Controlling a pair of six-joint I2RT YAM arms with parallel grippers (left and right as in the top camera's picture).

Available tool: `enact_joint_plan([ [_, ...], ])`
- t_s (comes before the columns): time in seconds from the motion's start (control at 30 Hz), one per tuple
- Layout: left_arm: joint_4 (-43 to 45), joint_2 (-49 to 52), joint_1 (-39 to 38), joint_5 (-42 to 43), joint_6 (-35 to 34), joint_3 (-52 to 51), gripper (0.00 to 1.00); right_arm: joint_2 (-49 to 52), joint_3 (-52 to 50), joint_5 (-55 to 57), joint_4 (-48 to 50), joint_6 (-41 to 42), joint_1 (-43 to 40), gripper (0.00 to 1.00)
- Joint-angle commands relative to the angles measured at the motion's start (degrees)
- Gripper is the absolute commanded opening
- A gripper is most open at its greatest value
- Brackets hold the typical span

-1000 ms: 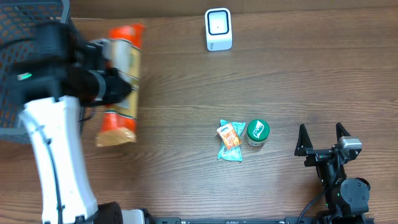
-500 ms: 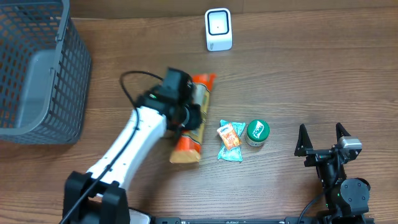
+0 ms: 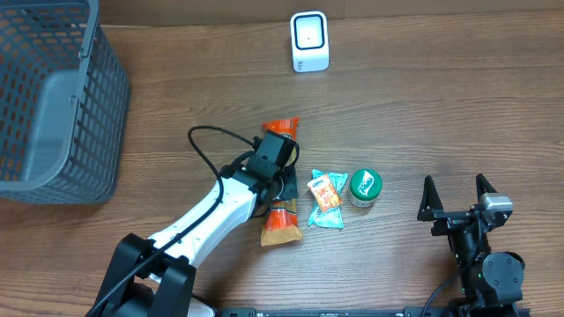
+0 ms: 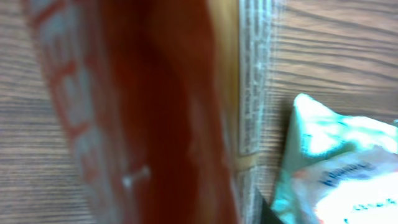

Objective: Scan the item barcode
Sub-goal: 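Carry the red pack out and place it left of the other items, then withdraw the left gripper and swing the right arm toward the items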

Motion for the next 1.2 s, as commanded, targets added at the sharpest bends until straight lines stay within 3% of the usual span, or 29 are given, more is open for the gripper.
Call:
enact_joint_plan([
  [0.0, 1.68, -0.76, -0.07, -1.97, -2.29, -0.44, 0.35, -0.31, -0.61, 0.57, 0.24, -0.07, -0.07, 1.0],
  [0.1, 1.86, -0.76, -0.07, -1.97, 0.22, -0.44, 0.59, -0.31, -0.61, 0.57, 0.24, -0.07, -0.07, 1.0],
  [0.13, 1.86, -0.76, -0.07, -1.99, 1.44, -0.44, 0.62, -0.31, -0.61, 0.57, 0.24, -0.07, -0.07, 1.0],
  [0.37, 1.25, -1.18, 0.72, -3.3, 8.5, 1.07, 0.7, -0.31, -0.61, 0.57, 0.26, -0.07, -0.07, 1.0],
  [0.57, -6.88, -3.78, 4.57, -3.65, 11.82, 11.8, 0.72, -0.31, -0.61, 0.57, 0.26, -0.07, -0.07, 1.0],
  [0.77, -15.96, -4.81, 12.52, -3.65, 14.84, 23.39, 0.8, -0.31, -0.61, 0.57, 0.24, -0.07, -0.07, 1.0],
  [1.0, -20.65, -4.52, 26.14, -4.04, 20.65, 24.87, 0.84, -0.31, -0.61, 0.57, 0.26, -0.07, -0.07, 1.0],
  [1.13, -21.55, -4.48, 32.63, -3.69, 20.87, 24.85, 1.0, -0.31, -0.61, 0.57, 0.24, -0.04, -0.07, 1.0],
  [1.17, -22.01, -4.48, 34.05, -3.15, 20.87, 24.85, 1.0, -0.31, -0.61, 0.57, 0.26, -0.07, -0.07, 1.0],
])
